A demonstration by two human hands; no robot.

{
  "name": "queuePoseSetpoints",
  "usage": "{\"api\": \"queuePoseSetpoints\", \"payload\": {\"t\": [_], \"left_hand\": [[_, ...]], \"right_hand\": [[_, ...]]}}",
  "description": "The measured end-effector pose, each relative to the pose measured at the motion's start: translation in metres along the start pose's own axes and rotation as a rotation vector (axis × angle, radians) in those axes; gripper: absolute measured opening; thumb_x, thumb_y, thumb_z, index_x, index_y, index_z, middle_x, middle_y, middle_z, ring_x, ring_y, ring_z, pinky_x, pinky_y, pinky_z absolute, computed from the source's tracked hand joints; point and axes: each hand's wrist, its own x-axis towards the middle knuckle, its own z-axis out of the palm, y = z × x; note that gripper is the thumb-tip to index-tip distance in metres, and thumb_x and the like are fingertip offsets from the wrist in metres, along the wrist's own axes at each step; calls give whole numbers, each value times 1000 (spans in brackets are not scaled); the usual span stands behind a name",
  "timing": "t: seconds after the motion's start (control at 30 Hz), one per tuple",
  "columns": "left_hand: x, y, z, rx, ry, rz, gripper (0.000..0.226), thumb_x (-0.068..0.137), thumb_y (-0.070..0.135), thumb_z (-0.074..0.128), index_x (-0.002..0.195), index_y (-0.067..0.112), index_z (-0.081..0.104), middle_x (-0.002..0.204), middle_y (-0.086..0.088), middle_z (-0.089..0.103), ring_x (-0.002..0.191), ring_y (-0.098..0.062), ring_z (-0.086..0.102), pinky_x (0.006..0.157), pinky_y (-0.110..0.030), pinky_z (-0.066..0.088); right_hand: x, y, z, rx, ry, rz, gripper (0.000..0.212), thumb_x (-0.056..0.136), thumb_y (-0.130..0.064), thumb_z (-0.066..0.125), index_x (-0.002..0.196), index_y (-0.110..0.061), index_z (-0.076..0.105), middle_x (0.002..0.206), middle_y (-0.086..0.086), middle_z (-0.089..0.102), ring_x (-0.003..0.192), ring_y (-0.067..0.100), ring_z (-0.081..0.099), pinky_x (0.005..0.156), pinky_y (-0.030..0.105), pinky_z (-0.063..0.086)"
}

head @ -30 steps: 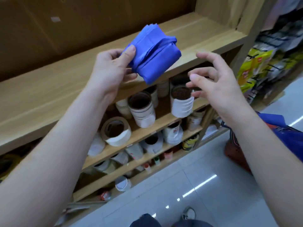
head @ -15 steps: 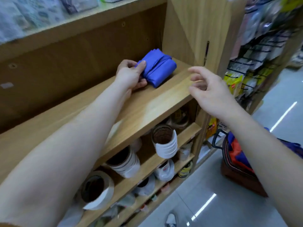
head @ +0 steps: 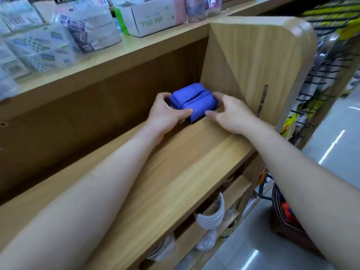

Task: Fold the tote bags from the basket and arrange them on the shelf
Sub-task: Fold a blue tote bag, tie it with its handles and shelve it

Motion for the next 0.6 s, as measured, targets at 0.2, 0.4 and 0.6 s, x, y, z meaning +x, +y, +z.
{"api": "queuePoseSetpoints", "payload": {"t": [0.2, 0.4, 0.6], "left_hand": [[22, 13, 8, 168, 234, -66, 50, 67, 36, 84, 97, 15, 49, 100, -4, 64, 91, -21, 64, 84, -43, 55], [32, 15, 12, 276, 305, -38, 35, 82, 33, 75, 98, 13, 52, 95, -3, 61, 89, -21, 61, 83, -41, 55], [2, 15, 5, 454, 254, 51, 52, 85, 36, 72, 125, 14, 47, 118, -4, 57, 106, -21, 58, 92, -40, 51]], "right_hand": [[-9, 11, -4, 92, 99, 19, 61, 94, -25, 59, 150, -27, 34, 144, 4, 49, 126, 23, 49, 100, 29, 37], [-37, 26, -9, 213, 245, -6, 42, 91, -16, 61, 131, -26, 56, 112, -3, 62, 87, 15, 59, 87, 28, 45], [-80, 41, -26, 311, 320, -10, 33, 92, -15, 60, 122, -29, 61, 101, -7, 66, 90, 9, 61, 84, 32, 51]]}}
